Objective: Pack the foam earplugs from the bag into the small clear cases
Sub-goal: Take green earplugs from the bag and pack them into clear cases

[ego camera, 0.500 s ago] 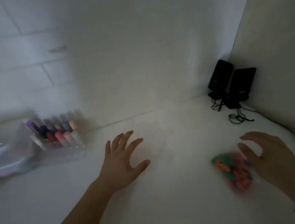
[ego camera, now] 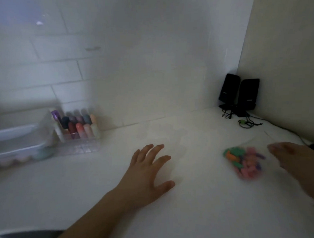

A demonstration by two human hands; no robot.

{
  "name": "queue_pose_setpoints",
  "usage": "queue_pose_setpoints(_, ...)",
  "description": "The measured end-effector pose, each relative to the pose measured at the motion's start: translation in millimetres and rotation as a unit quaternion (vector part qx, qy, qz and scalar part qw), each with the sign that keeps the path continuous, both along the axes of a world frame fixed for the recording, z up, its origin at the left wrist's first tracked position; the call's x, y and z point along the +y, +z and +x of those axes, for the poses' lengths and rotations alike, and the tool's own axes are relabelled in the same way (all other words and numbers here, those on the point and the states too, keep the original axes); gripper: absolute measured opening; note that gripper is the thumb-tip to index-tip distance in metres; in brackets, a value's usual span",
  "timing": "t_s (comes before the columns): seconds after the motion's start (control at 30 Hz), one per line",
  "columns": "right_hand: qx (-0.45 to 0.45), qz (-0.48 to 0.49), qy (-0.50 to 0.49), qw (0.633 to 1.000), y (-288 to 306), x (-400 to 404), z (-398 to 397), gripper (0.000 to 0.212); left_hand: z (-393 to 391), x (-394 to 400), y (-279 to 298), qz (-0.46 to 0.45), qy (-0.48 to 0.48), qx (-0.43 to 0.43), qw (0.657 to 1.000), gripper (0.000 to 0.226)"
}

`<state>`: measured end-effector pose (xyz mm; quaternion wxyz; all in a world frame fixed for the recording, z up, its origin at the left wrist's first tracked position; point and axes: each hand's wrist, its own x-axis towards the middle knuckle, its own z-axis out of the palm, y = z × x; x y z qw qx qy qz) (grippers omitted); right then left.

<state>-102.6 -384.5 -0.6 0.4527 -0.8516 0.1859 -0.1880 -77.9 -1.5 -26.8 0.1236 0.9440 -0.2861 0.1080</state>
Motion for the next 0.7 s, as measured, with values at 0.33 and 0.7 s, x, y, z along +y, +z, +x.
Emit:
queue_pose_setpoints(0.33,-0.135,0.155,0.266,0.942,82.3,203.2,-10.5,0.015,-38.0,-68.9,34.9,-0.408,0.005,0.038,0.912,0.108)
queue_pose_setpoints(0.7,-0.093,-0.174,0.376,0.905,29.0,254.7,75.4,0.023,4.7,123.8,11.9,-0.23,0.206,-0.22,0.926,0.04)
